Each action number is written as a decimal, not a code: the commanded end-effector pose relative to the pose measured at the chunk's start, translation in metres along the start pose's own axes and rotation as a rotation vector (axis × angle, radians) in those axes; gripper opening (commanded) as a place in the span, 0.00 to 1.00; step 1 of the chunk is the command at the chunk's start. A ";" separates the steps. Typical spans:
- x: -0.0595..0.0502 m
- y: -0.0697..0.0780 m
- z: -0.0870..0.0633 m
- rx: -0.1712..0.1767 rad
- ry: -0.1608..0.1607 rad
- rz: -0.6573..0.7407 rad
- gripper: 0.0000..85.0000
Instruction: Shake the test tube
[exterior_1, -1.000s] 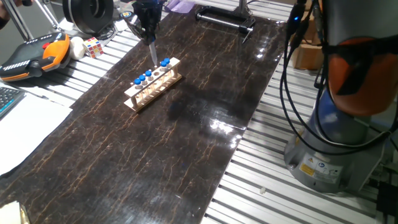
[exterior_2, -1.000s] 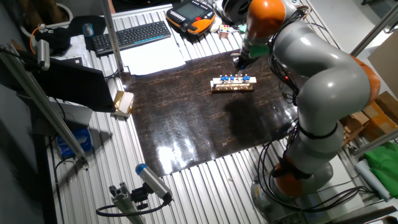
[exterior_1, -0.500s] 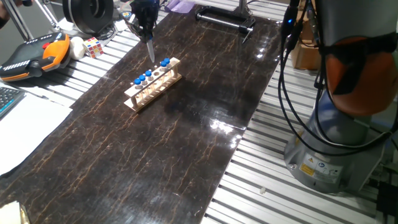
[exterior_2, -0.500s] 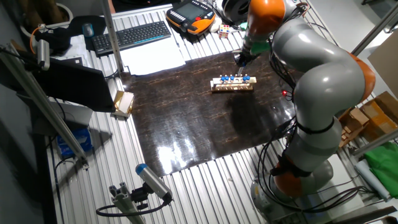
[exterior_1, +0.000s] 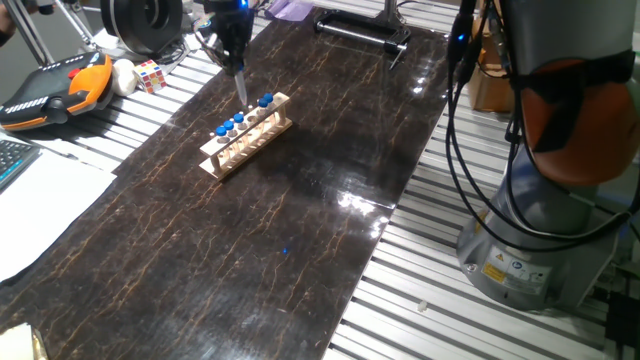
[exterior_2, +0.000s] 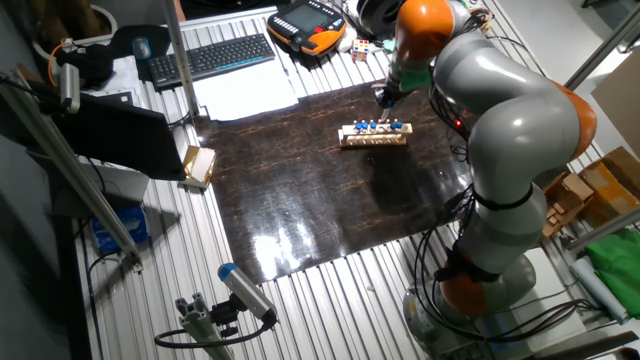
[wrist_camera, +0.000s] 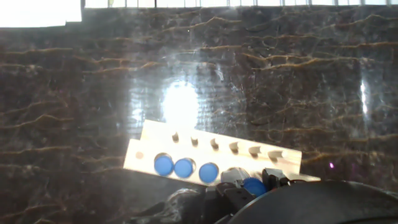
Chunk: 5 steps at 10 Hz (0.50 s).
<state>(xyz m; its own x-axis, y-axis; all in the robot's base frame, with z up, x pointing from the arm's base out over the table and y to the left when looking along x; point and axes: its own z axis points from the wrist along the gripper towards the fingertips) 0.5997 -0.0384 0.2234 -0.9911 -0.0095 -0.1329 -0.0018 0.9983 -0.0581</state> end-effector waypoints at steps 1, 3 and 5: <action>0.001 0.000 0.004 -0.005 -0.002 -0.004 0.01; 0.006 0.004 0.008 0.002 -0.005 -0.005 0.01; 0.010 0.000 0.015 0.008 -0.013 -0.027 0.01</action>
<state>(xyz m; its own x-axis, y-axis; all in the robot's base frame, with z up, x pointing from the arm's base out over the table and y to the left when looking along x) 0.5922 -0.0397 0.2070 -0.9889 -0.0381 -0.1438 -0.0283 0.9972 -0.0698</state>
